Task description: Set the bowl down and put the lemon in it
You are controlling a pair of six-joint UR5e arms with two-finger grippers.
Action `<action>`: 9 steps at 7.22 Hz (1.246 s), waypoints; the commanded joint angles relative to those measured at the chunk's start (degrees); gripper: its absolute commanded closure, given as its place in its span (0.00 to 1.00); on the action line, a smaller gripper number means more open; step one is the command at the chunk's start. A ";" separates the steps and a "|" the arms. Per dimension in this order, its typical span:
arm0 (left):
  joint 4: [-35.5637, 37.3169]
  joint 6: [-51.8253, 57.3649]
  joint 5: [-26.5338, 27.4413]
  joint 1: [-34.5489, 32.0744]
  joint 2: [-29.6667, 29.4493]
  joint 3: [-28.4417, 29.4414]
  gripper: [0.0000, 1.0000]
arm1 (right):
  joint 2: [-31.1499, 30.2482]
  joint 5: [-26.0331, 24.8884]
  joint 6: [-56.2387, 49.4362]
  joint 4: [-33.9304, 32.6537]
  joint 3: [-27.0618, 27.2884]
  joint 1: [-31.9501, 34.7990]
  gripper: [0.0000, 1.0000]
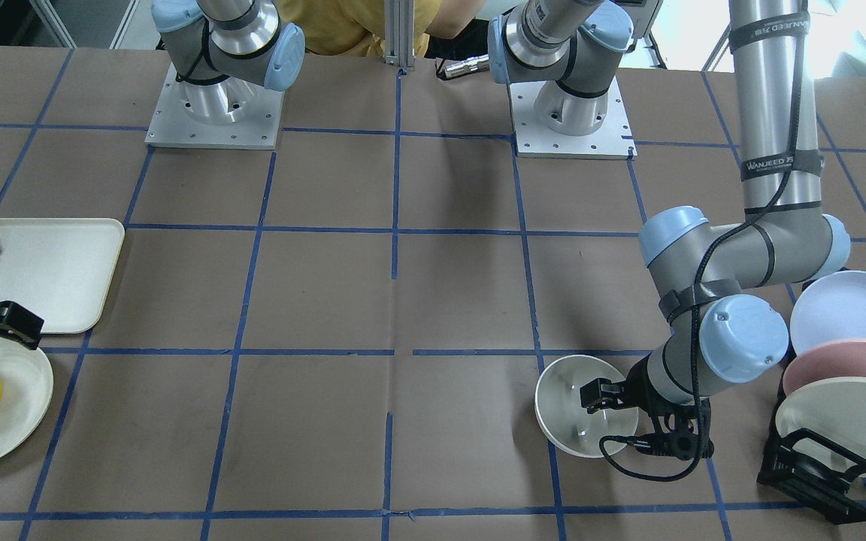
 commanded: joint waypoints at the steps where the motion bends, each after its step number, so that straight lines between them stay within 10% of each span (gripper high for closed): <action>1: 0.14 -0.17 -0.20 0.09 0.28 0.04 1.00 | 4.02 -0.21 -9.39 -2.58 -1.68 -0.57 0.00; 5: -2.31 -1.57 -0.81 -1.48 2.29 -0.04 1.00 | 8.60 -0.21 -23.04 -6.36 -1.77 -3.98 0.00; 8: -6.55 -12.00 -12.75 -8.14 7.91 -5.55 1.00 | 10.71 -0.30 -23.68 -6.45 -1.51 -4.34 0.00; 9: -3.41 -16.47 -12.77 -12.35 8.62 -8.89 1.00 | 10.89 -0.30 -22.72 -6.54 -1.77 -4.35 0.24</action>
